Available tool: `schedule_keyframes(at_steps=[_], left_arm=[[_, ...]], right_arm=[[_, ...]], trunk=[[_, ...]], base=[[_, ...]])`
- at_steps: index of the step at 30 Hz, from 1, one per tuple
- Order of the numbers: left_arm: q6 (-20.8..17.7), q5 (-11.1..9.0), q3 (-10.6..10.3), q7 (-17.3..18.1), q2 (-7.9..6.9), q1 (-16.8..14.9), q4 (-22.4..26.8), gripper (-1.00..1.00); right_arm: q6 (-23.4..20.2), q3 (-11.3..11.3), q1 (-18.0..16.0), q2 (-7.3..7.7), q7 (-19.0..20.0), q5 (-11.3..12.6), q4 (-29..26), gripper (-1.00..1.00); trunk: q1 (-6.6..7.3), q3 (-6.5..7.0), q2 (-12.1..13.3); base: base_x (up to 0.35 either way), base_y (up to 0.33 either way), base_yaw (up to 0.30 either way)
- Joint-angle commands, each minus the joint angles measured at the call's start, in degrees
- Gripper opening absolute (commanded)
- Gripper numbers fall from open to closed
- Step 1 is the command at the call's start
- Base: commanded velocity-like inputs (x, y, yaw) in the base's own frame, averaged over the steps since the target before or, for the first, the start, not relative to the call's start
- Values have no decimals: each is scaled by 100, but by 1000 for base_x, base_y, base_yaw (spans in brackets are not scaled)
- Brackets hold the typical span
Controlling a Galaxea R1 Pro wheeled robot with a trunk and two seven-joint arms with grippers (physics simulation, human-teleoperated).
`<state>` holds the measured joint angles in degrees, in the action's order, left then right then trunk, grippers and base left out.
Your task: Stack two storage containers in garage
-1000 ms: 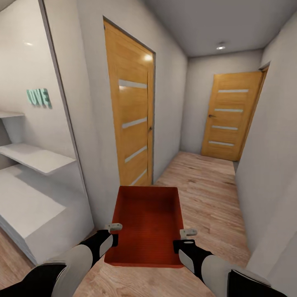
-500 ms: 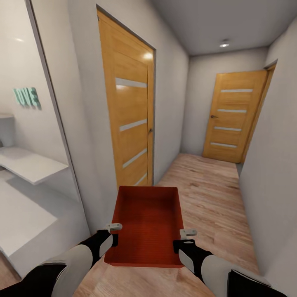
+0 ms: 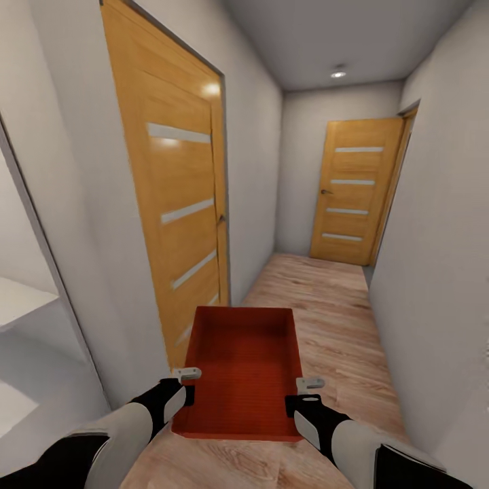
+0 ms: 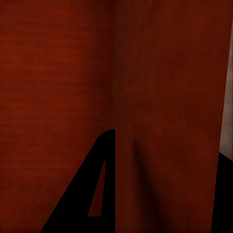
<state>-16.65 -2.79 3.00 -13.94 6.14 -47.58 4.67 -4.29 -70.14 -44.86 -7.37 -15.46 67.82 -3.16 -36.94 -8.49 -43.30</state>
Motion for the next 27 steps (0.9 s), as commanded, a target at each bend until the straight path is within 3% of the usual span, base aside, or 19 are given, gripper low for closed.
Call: schedule_keyframes(at_steps=[1, 18, 27], left_arm=[[-32, -81, -222, -39, 1, 3, -10, -100], [-32, -81, -221, -39, 1, 3, -10, -100], [-32, -81, -221, -39, 1, 3, -10, -100]], right_arm=[[-29, 79, -7, 87, -49, -111, -9, -100], [-29, 79, -10, 87, -51, -111, -9, -100], [-28, 83, -10, 87, -53, -111, -9, -100]], trunk=[[-5, -9, -7], [-5, -9, -7], [-5, -9, -7]], base=[[321, 0, -268], [321, 0, -267], [321, 0, -39]])
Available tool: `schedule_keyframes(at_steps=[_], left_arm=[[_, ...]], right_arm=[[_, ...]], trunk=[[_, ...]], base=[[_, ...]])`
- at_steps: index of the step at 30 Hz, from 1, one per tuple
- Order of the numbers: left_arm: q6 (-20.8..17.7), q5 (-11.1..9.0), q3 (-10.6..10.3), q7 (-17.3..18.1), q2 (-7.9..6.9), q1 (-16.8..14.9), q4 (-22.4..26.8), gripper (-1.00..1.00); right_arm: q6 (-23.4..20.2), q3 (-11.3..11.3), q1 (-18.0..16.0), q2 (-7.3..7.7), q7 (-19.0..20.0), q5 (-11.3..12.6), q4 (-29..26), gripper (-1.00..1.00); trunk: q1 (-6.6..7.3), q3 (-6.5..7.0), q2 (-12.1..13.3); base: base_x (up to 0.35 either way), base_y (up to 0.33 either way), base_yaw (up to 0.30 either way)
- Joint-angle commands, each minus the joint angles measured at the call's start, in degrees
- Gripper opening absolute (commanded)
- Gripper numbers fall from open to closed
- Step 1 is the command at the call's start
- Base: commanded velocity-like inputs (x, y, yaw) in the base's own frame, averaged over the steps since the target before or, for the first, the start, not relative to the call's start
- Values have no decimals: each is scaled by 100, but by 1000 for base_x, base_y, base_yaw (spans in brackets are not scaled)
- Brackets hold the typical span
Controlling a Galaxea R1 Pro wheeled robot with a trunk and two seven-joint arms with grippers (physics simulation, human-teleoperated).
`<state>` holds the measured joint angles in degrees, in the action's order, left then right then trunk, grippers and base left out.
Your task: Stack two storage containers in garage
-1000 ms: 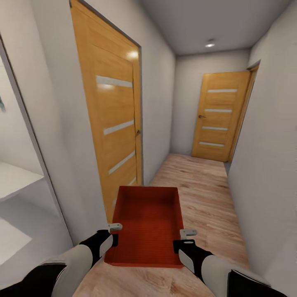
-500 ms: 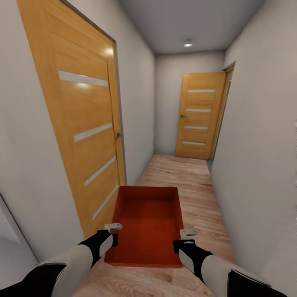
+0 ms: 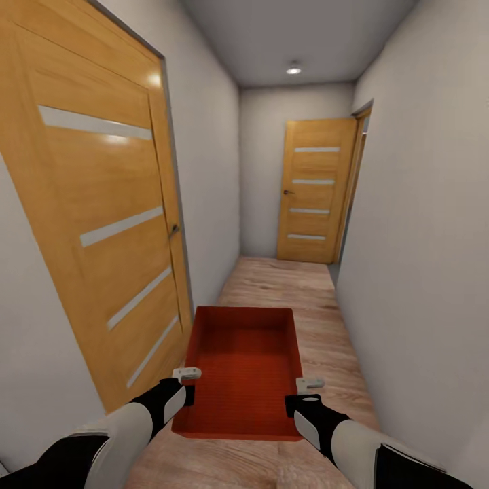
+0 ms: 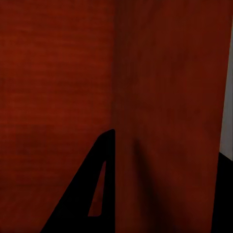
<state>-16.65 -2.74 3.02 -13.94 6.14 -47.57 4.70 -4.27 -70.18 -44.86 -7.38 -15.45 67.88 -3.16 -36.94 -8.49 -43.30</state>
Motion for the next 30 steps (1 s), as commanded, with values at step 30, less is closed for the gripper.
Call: schedule_keyframes(at_steps=[30], left_arm=[[-31, -86, -223, -39, -6, 4, -13, -100]], right_arm=[[-30, 84, -8, 87, -54, -118, -10, -100]], trunk=[[-5, -9, -7]], base=[[321, 0, -140]])
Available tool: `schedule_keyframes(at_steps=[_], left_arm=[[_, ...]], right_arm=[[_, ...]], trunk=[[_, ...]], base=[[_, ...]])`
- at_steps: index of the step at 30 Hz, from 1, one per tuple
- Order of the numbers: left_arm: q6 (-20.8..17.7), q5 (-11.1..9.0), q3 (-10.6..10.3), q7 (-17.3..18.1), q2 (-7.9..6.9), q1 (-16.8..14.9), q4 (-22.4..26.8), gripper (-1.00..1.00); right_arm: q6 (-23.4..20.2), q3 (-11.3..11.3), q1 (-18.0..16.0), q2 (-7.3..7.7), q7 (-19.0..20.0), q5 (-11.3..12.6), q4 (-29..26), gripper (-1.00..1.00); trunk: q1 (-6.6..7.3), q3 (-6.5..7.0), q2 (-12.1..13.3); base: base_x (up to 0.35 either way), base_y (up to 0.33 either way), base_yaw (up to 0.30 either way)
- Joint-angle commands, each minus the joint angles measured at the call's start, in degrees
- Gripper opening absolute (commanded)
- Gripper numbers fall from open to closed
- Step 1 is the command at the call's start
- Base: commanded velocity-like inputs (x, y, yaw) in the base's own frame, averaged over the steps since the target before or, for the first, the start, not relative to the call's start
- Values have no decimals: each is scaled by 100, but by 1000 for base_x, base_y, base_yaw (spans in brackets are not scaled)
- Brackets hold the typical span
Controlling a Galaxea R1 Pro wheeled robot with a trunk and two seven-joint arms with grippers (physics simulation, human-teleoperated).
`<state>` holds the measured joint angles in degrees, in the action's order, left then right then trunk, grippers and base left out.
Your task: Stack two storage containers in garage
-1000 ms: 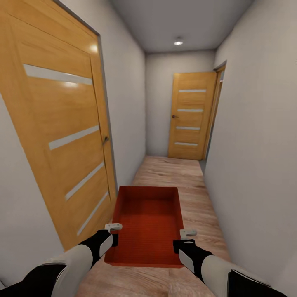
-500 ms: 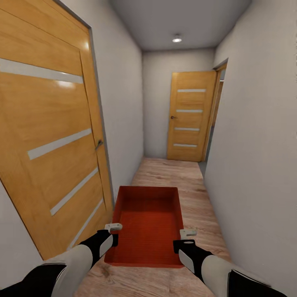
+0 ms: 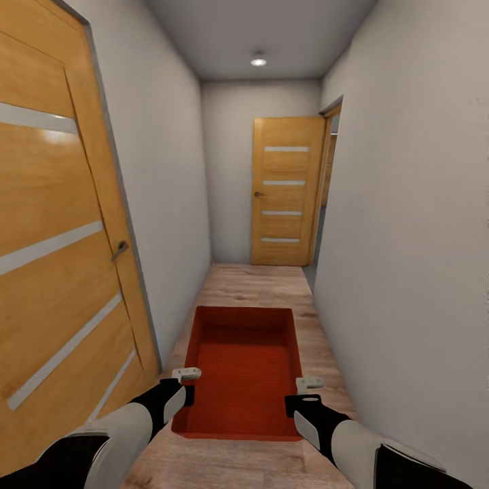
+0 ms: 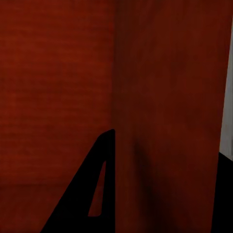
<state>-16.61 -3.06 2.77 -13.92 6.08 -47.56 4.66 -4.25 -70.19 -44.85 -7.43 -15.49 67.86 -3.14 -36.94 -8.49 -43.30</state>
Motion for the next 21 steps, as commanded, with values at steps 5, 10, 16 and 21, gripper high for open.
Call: schedule_keyframes(at_steps=[5, 10, 16, 21], left_arm=[[-35, -54, -198, -41, 2, 1, -9, -100], [-35, -54, -198, -41, 0, 1, -9, -100], [-35, -54, -198, -41, 2, 1, -9, -100], [-35, -54, -198, -41, 1, 4, -9, -100]], right_arm=[[-32, 86, -11, 92, -49, -115, -12, -100], [-32, 84, -10, 92, -50, -115, -12, -100], [-32, 84, -10, 92, -50, -115, -12, -100], [-32, 84, -12, 92, -50, -115, -12, -100]], trunk=[[-5, -8, -7], [-5, -8, -7], [-5, -8, -7], [-5, -8, -7]], base=[[321, 0, -126], [321, 0, -11], [321, 0, -1], [321, 0, 0]])
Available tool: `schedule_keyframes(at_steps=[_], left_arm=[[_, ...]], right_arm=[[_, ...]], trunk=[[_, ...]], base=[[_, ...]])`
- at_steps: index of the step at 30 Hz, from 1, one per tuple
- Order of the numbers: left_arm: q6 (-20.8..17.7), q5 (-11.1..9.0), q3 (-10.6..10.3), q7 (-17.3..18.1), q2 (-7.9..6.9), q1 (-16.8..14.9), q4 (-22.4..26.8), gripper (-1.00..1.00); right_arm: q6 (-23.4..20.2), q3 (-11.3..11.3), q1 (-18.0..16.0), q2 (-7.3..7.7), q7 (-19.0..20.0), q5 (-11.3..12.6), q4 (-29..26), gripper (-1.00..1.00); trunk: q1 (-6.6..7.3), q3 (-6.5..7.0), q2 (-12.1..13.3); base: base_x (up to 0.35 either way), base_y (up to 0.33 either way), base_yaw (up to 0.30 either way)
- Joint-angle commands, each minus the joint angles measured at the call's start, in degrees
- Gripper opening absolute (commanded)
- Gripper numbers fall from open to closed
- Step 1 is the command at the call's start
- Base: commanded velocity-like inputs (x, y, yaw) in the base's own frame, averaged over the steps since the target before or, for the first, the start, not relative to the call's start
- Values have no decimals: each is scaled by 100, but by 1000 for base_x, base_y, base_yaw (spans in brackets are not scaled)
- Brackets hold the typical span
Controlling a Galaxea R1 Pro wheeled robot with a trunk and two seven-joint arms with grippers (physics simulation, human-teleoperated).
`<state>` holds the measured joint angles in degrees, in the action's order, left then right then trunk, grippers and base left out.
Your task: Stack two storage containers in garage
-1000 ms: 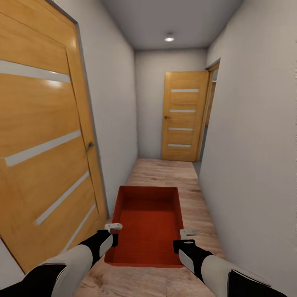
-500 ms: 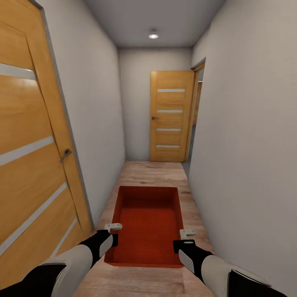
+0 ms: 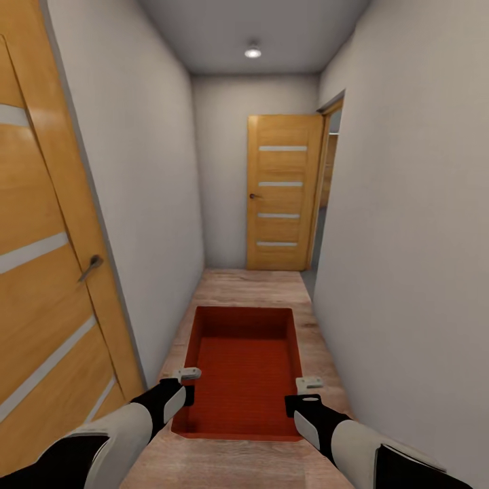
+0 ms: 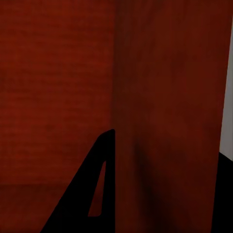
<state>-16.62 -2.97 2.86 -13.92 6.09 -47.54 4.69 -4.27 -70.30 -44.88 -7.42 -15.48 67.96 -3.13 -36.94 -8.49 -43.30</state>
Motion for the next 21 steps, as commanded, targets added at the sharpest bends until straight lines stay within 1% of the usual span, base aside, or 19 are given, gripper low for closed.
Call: schedule_keyframes(at_steps=[1, 21], left_arm=[[-34, -63, -207, -41, 0, 1, -12, -100], [-34, -64, -207, -41, -1, -1, -12, -100]], right_arm=[[-30, 95, -7, 92, -52, -125, -12, -100], [-30, 95, -6, 92, -52, -125, -12, -100]], trunk=[[-5, -9, -7], [-5, -9, -7]], base=[[322, 0, 0], [322, 0, 0]])
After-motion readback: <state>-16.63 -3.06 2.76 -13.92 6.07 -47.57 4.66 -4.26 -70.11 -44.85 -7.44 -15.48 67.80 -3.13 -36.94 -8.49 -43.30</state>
